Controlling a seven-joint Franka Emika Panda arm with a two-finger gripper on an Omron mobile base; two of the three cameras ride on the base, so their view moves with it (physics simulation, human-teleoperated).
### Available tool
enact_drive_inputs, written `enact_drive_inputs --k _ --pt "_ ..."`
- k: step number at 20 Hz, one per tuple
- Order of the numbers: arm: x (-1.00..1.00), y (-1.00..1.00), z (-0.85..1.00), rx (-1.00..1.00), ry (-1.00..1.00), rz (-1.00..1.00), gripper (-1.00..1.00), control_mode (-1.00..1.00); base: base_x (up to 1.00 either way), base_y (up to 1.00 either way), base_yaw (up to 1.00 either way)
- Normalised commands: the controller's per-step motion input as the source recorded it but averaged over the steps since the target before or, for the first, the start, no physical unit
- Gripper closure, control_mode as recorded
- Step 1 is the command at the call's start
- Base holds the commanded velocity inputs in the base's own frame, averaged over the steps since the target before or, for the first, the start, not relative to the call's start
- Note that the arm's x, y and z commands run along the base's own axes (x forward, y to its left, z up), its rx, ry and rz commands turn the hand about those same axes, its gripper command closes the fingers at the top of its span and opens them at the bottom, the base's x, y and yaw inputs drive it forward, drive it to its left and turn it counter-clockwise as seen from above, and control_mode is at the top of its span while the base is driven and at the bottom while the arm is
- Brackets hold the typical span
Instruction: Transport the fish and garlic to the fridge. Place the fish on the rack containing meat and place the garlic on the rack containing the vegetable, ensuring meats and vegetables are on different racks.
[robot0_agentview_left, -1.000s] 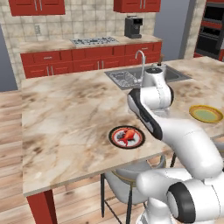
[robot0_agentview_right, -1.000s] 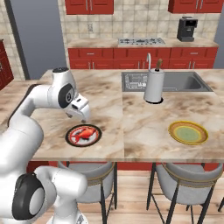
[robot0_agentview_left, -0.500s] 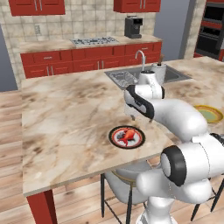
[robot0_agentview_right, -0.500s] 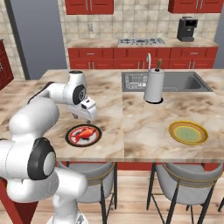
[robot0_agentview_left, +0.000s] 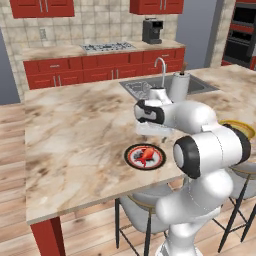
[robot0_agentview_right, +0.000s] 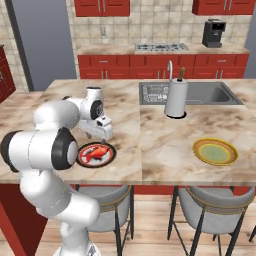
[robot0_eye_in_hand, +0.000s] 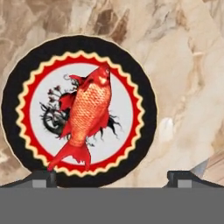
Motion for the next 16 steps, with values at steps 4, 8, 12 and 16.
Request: enact_drive_inputs --k 4,8,12,16 --pt "0.37 0.12 -0.5 0.0 0.12 0.0 -1.0 -1.0 0.0 0.0 0.0" --pt "0.22 0.06 -0.43 0.0 0.12 0.0 -1.0 -1.0 0.0 0.0 0.0" --pt "0.37 0.17 -0.45 0.0 0.06 0.0 -1.0 -1.0 0.0 0.0 0.0" --pt "0.45 0.16 -0.46 0.0 0.02 0.0 -1.0 -1.0 0.0 0.0 0.0"
